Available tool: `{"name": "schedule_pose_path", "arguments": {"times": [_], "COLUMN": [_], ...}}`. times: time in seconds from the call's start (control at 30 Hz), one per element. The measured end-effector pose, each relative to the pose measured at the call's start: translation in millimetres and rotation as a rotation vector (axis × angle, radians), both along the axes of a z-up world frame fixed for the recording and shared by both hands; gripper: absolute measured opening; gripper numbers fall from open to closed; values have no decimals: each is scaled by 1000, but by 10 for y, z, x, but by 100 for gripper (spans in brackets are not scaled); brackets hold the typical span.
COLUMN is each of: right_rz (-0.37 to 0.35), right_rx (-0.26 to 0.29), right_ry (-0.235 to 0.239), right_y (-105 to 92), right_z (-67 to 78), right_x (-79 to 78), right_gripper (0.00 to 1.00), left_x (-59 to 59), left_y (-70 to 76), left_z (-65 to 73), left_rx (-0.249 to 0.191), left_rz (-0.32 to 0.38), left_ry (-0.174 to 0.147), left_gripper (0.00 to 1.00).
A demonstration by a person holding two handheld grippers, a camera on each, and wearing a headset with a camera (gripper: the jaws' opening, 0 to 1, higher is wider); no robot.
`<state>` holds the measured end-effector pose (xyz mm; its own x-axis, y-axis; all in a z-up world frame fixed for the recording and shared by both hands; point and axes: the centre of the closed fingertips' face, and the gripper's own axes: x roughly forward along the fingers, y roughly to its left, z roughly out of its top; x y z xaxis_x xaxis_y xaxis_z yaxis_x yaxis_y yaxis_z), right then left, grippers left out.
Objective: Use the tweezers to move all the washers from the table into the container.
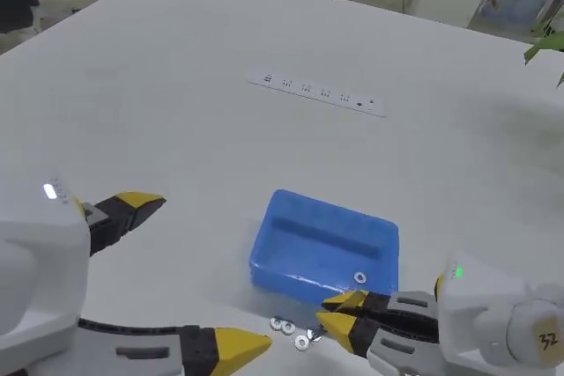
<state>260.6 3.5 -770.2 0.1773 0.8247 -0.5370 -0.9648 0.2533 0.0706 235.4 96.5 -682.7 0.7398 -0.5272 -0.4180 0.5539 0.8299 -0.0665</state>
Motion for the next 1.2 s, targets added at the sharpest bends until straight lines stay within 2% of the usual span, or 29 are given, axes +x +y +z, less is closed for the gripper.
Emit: {"name": "schedule_pose_path", "arguments": {"times": [0.1, 0.23, 0.37, 0.4, 0.43, 0.53, 0.7, 0.77, 0.87, 1.03, 1.17, 1.2], "right_rz": [-8, -23, -39, -43, -58, -82, -144, -181, -229, -307, -322, -318], "right_rx": [-10, 5, 21, 42, 88, 154, 236, 242, 214, 151, 112, 93], "right_ry": [2, 10, -2, 3, -10, -19, 0, 8, 14, 71, 91, 81], "right_y": [-53, -126, -185, -182, -165, -122, -92, -97, -118, -167, -187, -192], "right_z": [29, 121, 274, 345, 544, 751, 931, 926, 838, 541, 375, 325], "right_x": [-30, -77, -77, -70, -13, 90, 290, 399, 539, 745, 819, 840], "right_gripper": [2, 2, 2, 2, 2, 2, 2, 2, 2, 2, 2, 2], "left_x": [-6, 0, 7, 8, 11, 12, 9, 7, 0, -16, -19, -21], "left_y": [-4, -8, -17, -22, -31, -31, -6, 4, 12, 27, 48, 53], "left_z": [2, 18, 13, 15, 23, 27, 23, 29, 26, 24, 23, 21], "left_rx": [-3, -21, -20, -20, -20, -24, -20, -23, -23, -19, -19, -19], "left_rz": [0, 8, 2, 1, -2, -2, 4, 7, 10, 13, 20, 20], "left_ry": [-1, -6, -7, -8, -11, -13, -13, -15, -13, -13, -13, -12], "left_gripper": [97, 97, 97, 97, 97, 97, 97, 97, 97, 96, 96, 96]}}
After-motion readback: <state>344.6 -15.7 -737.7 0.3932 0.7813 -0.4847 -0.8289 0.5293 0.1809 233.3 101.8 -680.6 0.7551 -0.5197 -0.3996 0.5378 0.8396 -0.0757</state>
